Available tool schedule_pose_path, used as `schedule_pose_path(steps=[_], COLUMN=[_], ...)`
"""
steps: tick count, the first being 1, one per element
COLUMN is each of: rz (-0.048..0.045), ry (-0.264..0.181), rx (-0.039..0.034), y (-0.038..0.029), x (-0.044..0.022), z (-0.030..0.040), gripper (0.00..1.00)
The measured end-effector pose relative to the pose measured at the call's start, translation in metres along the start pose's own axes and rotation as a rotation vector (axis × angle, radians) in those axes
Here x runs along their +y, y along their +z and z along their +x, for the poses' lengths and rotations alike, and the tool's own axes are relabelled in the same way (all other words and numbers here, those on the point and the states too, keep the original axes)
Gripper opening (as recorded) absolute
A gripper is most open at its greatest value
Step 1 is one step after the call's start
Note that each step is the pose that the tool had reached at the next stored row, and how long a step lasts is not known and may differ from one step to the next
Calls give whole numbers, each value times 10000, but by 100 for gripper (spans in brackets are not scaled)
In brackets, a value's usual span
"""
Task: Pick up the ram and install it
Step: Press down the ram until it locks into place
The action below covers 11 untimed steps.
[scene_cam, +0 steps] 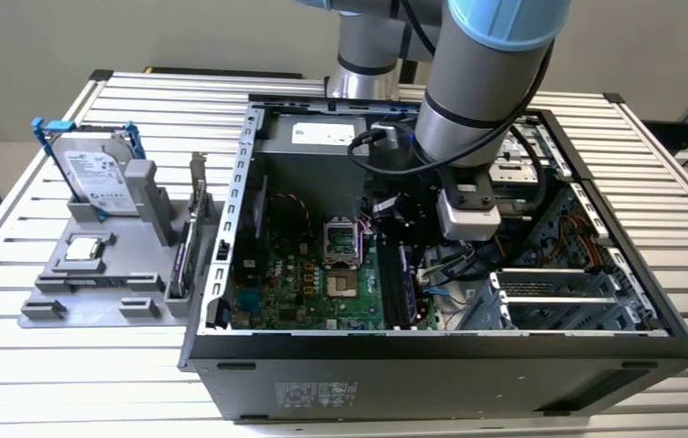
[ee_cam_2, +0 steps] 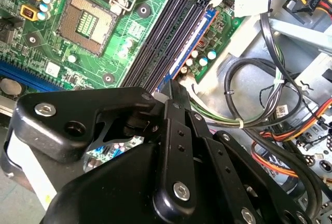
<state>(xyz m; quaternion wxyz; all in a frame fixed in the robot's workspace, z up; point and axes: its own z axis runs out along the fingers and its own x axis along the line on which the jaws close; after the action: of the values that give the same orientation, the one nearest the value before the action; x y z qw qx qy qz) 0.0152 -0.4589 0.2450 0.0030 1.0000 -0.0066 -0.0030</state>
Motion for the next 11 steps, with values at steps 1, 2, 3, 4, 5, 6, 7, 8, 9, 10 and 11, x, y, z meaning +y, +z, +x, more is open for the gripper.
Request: schedule_pose_path(steps=[1,2,3,4,5,6,7,8,9,10,11], rz=[0,0,-1,-3,-4,-5,-6,-5,-4,-4,-5], ry=[-40,-131,-250,-386,-528,-680,-816,-952,-1087,-1217,-1351], rx=[3,5,6,7,7,8,9,10,10,10,10], y=[0,0,0,0,0,1,1,2,2,3,3], x=[0,0,0,0,0,0,0,0,0,0,0], z=[0,-1,-2,-3,-4,-4,-4,-5,-5,-5,-5], gripper=[0,0,0,0,0,0,0,0,0,0,0])
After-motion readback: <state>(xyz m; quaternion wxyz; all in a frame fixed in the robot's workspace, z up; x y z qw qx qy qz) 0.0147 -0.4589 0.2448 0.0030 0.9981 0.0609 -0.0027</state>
